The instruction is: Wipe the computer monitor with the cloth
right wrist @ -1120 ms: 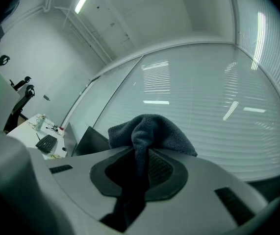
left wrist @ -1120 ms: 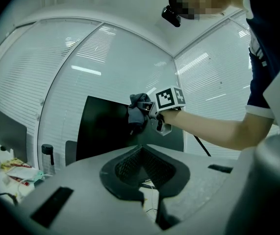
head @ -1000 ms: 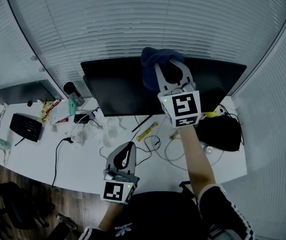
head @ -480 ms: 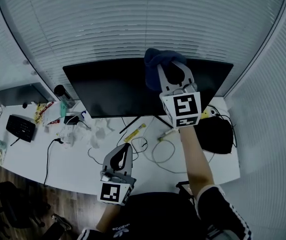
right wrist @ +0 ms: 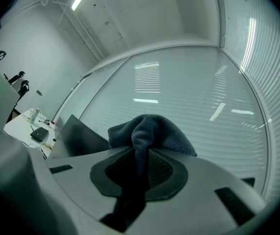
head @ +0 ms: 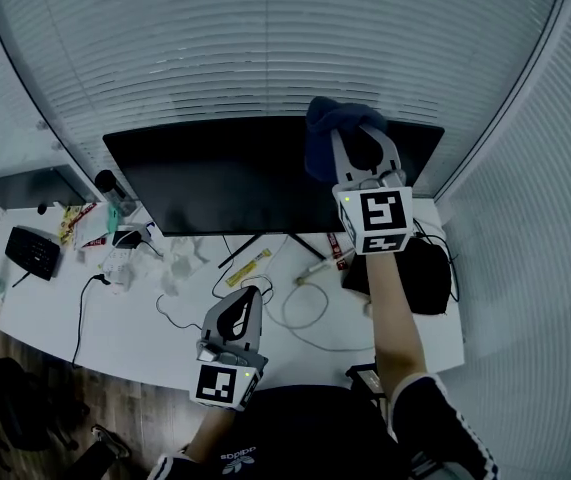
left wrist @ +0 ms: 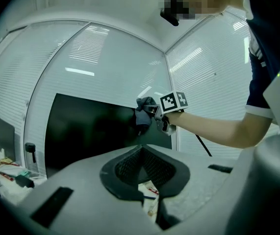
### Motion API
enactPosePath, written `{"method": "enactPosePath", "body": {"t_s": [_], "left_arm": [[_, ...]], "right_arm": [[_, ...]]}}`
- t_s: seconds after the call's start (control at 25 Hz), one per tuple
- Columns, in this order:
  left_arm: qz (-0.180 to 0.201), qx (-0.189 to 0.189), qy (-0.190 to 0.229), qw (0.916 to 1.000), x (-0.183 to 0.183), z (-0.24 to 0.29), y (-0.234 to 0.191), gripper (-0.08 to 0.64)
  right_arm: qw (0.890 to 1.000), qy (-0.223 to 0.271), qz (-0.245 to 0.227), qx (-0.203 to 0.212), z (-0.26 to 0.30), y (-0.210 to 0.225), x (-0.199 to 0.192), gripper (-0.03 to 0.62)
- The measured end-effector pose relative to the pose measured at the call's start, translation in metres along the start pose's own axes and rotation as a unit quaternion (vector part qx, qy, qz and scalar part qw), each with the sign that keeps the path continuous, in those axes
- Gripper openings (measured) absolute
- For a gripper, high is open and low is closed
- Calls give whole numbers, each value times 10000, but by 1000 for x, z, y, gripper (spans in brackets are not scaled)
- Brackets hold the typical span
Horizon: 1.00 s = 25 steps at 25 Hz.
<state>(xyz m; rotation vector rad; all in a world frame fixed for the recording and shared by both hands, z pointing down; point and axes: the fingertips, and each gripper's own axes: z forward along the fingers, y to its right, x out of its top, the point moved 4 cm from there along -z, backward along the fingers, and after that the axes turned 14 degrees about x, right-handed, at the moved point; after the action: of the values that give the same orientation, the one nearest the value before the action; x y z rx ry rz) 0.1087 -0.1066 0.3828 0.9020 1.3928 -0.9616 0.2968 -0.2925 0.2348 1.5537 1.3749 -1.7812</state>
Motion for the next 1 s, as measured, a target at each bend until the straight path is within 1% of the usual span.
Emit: {"method": "enactPosePath", "body": {"t_s": [0.28,0.4,0.56,0.84,1.0], "left_arm": [[35,-40,-35,10000,-6,8,27,5],[9,-55,41,10000,-3,10,37,5],[-1,-24,20,10000,-6,13,43,5],[72,-80,-82,9999,-12,18,54,5],[98,-164,14,9998,-6,22,57,5]], "right_arm": [[9998,-21,15,-194,-25,34,-14,48],[9996,-63,-13,-287,-37,48,-18,48],[9990,-100,-32,-445,-51,67,-26,48],[9970,-165,-12,-760,-76,97,-40,49],[9946,-238,-46,-1005,-89,115,-45,48]]}}
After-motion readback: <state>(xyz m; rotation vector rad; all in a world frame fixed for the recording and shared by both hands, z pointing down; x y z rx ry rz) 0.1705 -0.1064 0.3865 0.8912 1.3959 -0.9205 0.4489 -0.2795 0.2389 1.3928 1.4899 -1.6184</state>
